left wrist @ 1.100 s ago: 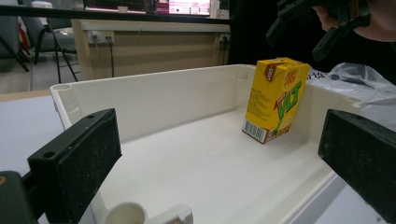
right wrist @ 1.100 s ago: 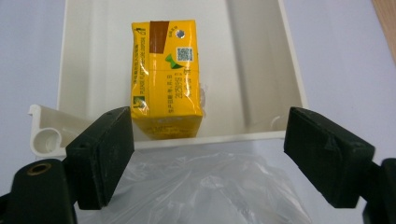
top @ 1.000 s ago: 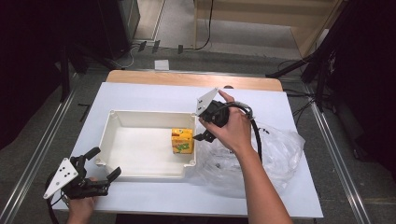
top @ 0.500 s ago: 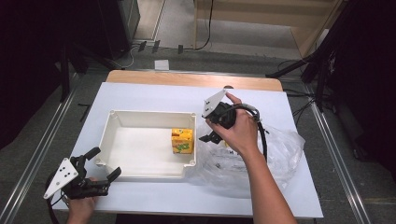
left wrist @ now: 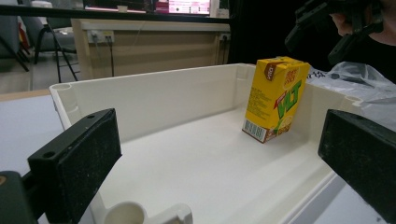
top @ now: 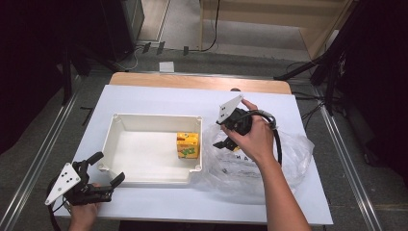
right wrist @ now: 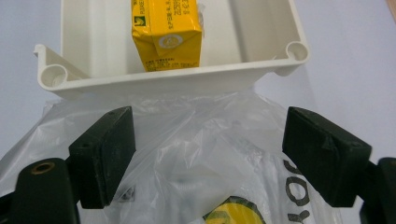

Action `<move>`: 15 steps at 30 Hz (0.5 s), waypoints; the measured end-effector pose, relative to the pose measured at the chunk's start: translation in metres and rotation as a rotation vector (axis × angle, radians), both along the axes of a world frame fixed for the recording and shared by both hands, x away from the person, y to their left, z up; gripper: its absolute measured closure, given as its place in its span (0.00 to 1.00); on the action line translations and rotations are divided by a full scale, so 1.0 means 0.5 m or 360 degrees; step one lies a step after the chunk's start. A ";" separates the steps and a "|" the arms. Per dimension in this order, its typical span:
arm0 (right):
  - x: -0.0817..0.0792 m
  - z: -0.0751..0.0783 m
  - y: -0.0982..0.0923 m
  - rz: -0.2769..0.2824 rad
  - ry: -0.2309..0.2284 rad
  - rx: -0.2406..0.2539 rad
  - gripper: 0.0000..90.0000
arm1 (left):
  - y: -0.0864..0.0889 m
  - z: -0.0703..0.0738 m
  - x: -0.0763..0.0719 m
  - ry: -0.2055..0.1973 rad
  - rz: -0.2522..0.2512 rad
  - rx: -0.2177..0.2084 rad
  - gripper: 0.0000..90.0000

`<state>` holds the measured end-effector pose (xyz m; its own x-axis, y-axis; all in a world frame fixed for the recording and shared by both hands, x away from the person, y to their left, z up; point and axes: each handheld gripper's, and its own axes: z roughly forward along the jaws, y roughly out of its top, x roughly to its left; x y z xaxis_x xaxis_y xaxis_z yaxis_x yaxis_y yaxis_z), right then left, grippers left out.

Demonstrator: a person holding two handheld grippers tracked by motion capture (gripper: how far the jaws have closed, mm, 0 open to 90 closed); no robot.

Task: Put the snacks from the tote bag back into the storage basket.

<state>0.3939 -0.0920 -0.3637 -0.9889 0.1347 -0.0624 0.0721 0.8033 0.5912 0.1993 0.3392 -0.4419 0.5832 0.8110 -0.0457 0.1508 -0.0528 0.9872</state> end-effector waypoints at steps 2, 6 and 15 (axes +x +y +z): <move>-0.001 -0.003 -0.006 -0.0012 0.0002 0.0005 0.20 | 0.000 0.000 0.000 -0.0001 -0.0001 0.0001 0.00; -0.002 -0.006 -0.014 -0.0015 -0.0002 0.0011 0.20 | -0.001 0.000 0.000 0.0000 0.0001 0.0001 0.00; -0.007 -0.014 -0.037 -0.0052 0.0005 0.0030 0.20 | -0.001 0.000 0.000 0.0001 -0.0002 0.0007 0.00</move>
<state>0.3905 -0.1103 -0.3708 -0.9842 0.1678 -0.0566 0.0997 0.7892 0.6060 0.1993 0.3389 -0.4419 0.5844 0.8103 -0.0423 0.1513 -0.0576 0.9868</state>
